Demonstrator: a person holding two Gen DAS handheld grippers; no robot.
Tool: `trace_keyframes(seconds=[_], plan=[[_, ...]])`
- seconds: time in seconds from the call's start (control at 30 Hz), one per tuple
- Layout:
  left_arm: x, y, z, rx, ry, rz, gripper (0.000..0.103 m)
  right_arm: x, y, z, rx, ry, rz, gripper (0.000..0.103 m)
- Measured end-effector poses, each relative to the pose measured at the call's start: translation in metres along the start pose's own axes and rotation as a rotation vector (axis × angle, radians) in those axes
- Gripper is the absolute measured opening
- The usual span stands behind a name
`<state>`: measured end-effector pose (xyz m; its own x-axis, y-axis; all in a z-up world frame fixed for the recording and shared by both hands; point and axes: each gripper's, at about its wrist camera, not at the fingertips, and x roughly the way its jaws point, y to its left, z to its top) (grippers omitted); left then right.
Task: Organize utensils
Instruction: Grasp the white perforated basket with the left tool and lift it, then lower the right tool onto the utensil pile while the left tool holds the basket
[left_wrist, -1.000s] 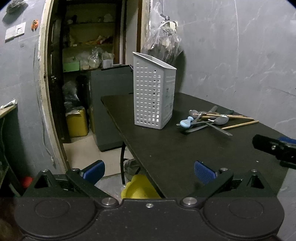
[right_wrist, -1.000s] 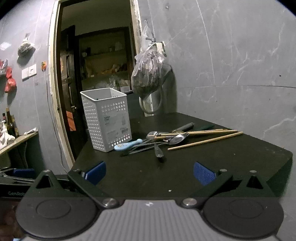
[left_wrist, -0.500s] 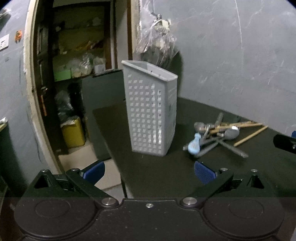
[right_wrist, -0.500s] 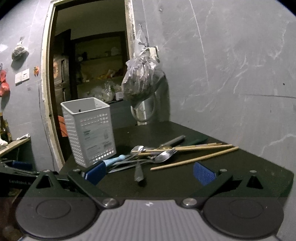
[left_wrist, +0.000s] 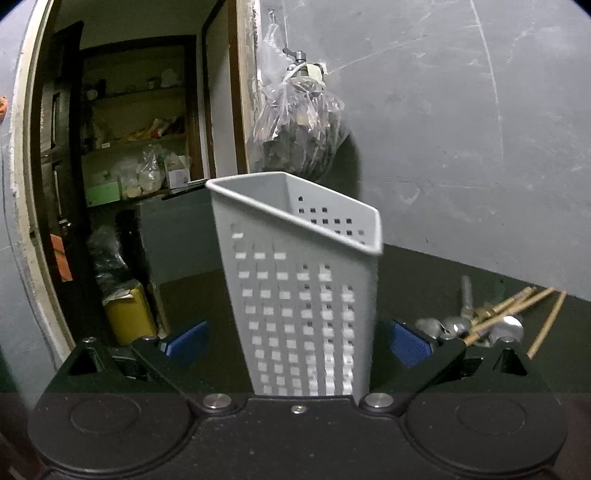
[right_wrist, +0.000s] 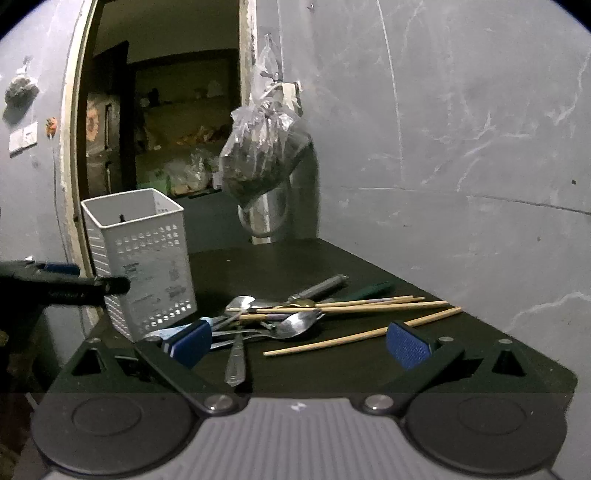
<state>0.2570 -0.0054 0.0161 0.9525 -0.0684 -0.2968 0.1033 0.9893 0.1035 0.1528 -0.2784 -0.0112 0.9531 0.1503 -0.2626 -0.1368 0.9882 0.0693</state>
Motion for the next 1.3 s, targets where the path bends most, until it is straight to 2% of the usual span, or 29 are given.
trace_keyframes(seconds=[0.2,0.23,0.33,0.6,0.73,0.9,1.3], plan=[[0.029,0.000,0.010,-0.013,0.018,-0.029,0.102,0.004,-0.004,0.001,0.000,0.024,-0.039,0.103],[0.030,0.000,0.009,-0.018,0.017,-0.040,0.101,0.005,-0.005,0.000,0.002,0.026,-0.042,0.103],[0.030,0.001,0.007,-0.028,0.019,-0.072,0.086,0.008,-0.004,-0.001,0.004,0.038,-0.045,0.103],[0.028,0.005,0.003,-0.030,0.022,-0.099,0.082,0.018,0.003,-0.003,-0.009,0.074,-0.012,0.103],[0.021,0.008,0.001,-0.021,0.018,-0.147,0.076,0.024,0.006,-0.004,-0.003,0.094,0.016,0.103],[0.013,0.010,-0.003,-0.017,0.015,-0.166,0.076,0.031,0.010,-0.001,-0.002,0.122,0.065,0.103],[-0.017,0.015,-0.013,-0.001,0.011,-0.219,0.075,0.043,0.013,0.006,-0.019,0.131,0.093,0.103]])
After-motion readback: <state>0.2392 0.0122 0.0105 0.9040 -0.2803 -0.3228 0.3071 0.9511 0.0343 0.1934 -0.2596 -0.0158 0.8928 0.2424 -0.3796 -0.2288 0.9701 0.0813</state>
